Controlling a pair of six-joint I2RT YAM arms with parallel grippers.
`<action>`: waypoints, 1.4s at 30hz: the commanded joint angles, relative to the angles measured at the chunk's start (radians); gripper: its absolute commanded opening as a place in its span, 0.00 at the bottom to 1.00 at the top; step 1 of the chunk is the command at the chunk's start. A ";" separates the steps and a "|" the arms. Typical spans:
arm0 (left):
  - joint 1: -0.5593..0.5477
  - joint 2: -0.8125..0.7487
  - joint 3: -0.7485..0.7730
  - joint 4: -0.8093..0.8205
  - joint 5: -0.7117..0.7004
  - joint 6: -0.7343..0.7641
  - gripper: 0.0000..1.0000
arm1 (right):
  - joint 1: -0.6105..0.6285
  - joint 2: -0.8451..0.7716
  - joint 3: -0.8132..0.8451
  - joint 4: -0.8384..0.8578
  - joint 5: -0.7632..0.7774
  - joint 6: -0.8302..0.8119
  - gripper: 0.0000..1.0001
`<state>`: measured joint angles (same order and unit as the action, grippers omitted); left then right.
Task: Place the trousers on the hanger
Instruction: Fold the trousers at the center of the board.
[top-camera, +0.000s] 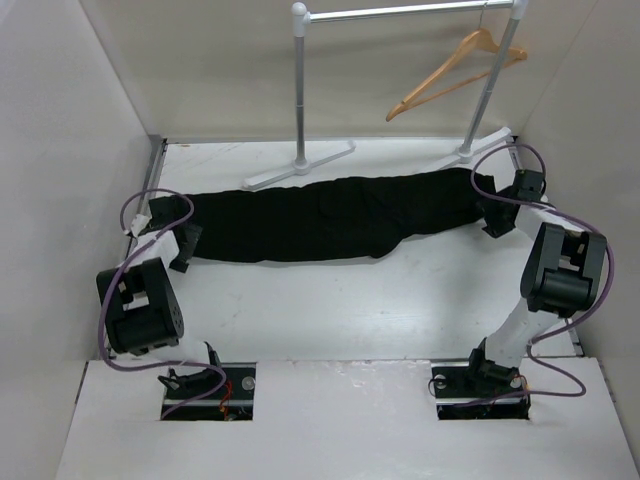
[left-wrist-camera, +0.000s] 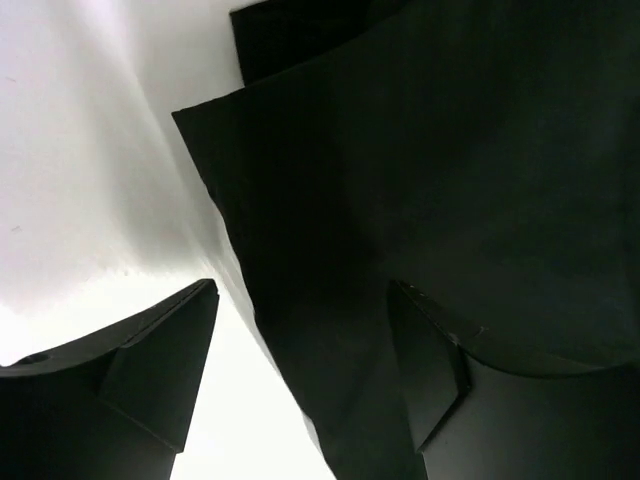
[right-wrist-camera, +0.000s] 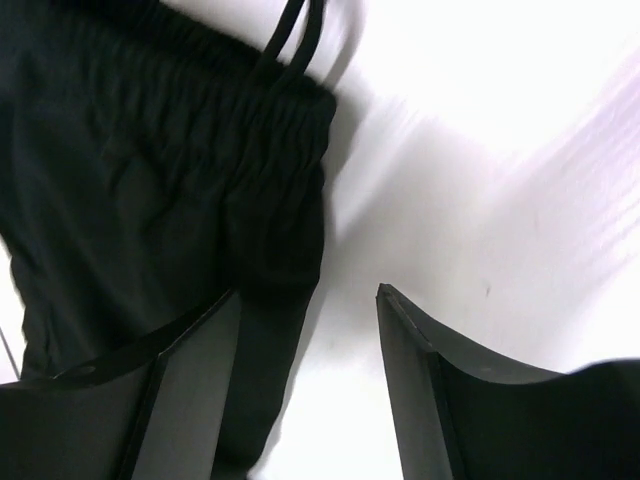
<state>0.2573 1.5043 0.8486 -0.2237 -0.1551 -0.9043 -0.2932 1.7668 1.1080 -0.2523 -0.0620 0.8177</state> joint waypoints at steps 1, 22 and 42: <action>0.003 0.077 0.010 0.037 0.028 -0.039 0.65 | -0.013 0.039 0.075 0.050 0.001 0.011 0.61; 0.147 0.068 0.078 -0.155 -0.139 0.019 0.01 | -0.106 -0.196 -0.143 -0.004 0.143 0.047 0.01; 0.041 -0.208 0.079 -0.296 -0.293 0.067 0.53 | -0.172 -0.711 -0.338 -0.148 0.079 -0.012 0.70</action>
<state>0.3344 1.3804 0.8906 -0.4706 -0.3843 -0.8448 -0.4824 1.1084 0.7010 -0.3645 -0.0162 0.8371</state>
